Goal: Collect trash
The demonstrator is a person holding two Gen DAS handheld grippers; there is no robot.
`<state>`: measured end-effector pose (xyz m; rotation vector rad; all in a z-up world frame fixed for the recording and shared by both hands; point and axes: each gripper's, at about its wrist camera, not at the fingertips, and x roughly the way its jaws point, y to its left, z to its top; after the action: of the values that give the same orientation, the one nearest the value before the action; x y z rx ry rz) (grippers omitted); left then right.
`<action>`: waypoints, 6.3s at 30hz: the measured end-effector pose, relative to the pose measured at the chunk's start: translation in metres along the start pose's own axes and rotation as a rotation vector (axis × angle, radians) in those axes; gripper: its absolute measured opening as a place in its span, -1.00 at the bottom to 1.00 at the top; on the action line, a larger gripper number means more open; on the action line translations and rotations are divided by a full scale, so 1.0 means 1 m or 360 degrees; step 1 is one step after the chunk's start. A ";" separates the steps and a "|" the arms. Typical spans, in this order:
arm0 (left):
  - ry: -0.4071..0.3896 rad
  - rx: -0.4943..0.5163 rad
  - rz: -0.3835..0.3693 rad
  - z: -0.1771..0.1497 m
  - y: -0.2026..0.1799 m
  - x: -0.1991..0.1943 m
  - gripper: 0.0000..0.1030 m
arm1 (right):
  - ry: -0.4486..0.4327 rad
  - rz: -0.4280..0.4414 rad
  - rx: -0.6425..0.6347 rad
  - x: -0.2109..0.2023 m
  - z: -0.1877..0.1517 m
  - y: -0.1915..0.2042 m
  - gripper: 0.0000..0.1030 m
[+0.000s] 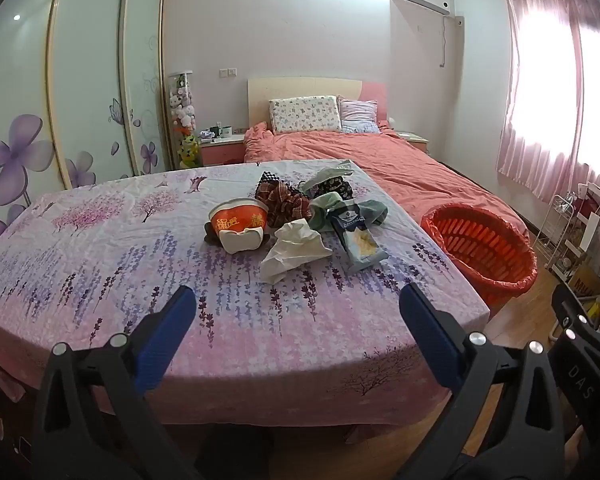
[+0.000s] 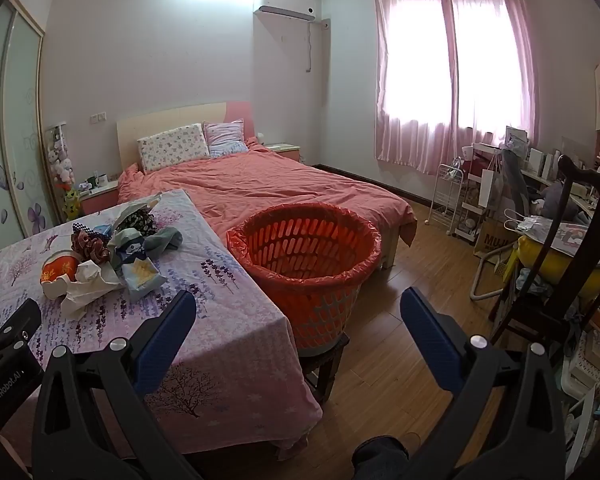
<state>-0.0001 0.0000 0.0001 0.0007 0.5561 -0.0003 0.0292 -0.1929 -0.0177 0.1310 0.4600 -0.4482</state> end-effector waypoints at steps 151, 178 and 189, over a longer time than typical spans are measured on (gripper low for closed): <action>0.0501 -0.0210 0.0110 0.052 0.088 0.242 0.57 | 0.0672 0.0786 -0.0275 0.178 0.011 0.142 0.08; 0.0304 -0.0169 0.0047 0.070 0.097 0.196 0.40 | 0.0537 0.0883 -0.0176 0.159 0.038 0.126 -0.12; 0.0210 -0.0118 -0.0104 0.093 0.065 0.161 0.40 | 0.0369 0.0792 -0.0117 0.144 0.058 0.095 -0.12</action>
<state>0.1857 0.0651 -0.0061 -0.0902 0.6876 -0.0439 0.2100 -0.1766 -0.0295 0.2211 0.6486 0.0744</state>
